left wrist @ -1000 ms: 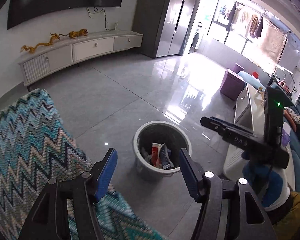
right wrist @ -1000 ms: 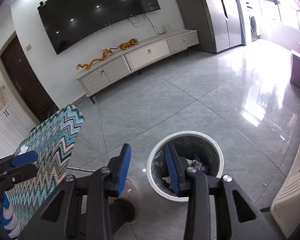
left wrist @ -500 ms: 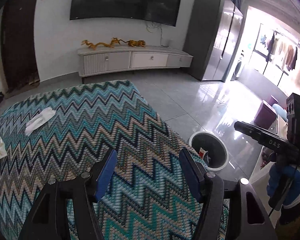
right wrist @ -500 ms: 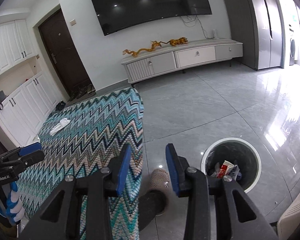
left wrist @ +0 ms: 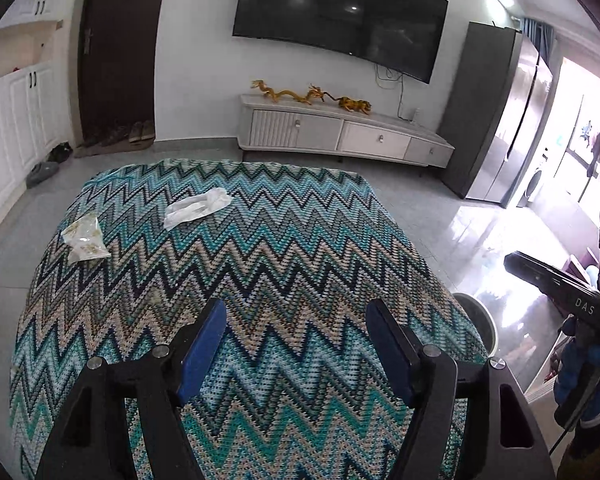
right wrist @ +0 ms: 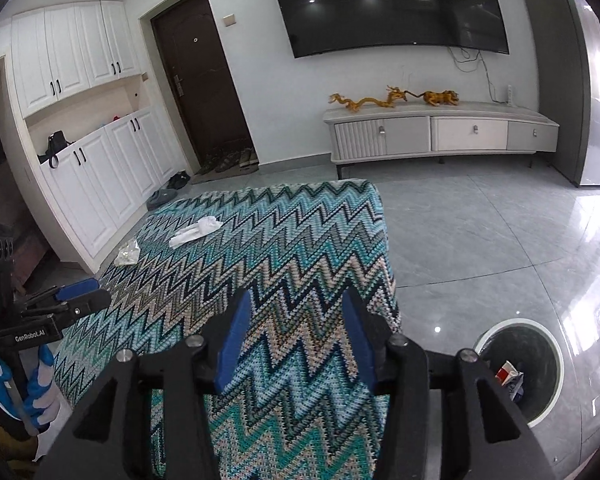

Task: Collect trash
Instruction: 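Return both tools to the ottoman, then grasp the clear snack bag with the left tool while the right tool grasps the white tissue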

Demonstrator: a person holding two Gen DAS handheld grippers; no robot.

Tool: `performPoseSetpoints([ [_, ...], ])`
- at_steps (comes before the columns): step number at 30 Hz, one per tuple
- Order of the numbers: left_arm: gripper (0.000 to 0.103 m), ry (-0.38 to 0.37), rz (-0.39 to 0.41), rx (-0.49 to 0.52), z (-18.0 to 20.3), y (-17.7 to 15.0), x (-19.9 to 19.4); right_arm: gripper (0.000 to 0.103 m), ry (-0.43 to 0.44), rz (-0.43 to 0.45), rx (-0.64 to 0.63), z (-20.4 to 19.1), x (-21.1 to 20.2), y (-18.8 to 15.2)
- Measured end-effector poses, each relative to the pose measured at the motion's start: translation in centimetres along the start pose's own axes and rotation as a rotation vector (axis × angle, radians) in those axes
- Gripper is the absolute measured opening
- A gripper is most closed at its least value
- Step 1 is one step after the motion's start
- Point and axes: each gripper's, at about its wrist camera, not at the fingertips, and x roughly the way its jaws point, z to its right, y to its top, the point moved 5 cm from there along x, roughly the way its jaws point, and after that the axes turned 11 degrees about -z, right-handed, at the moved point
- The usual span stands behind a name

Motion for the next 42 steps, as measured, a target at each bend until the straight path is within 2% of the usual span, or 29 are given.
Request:
performPoseSetpoints([
  [12, 0.07, -0.001, -0.044, -0.132, -5.7, -0.8, 2.5, 0.046, 0.016, -0.073, -0.041, -2.2, 3.6, 0.4],
  [18, 0.077, 0.052, -0.043, -0.187, -9.9, -0.3, 3.4, 0.046, 0.045, -0.118, -0.075, -4.0, 6.8, 2.0],
  [21, 0.078, 0.08, -0.037, -0.226, -13.0, 0.2, 3.7, 0.046, 0.072, -0.14, -0.114, -5.4, 8.9, 3.2],
  [29, 0.078, 0.194, -0.058, -0.307, -21.6, 3.7, 5.7, 0.061, 0.173, -0.173, -0.23, -9.5, 15.2, 7.4],
  [37, 0.078, 0.192, -0.125, -0.327, -26.0, 7.2, 10.7, 0.067, 0.242, -0.214, -0.333, -12.7, 22.8, 12.5],
  [42, 0.067, 0.157, -0.137, -0.325, -26.5, 8.0, 13.1, 0.068, 0.258, -0.242, -0.416, -14.8, 27.8, 15.0],
])
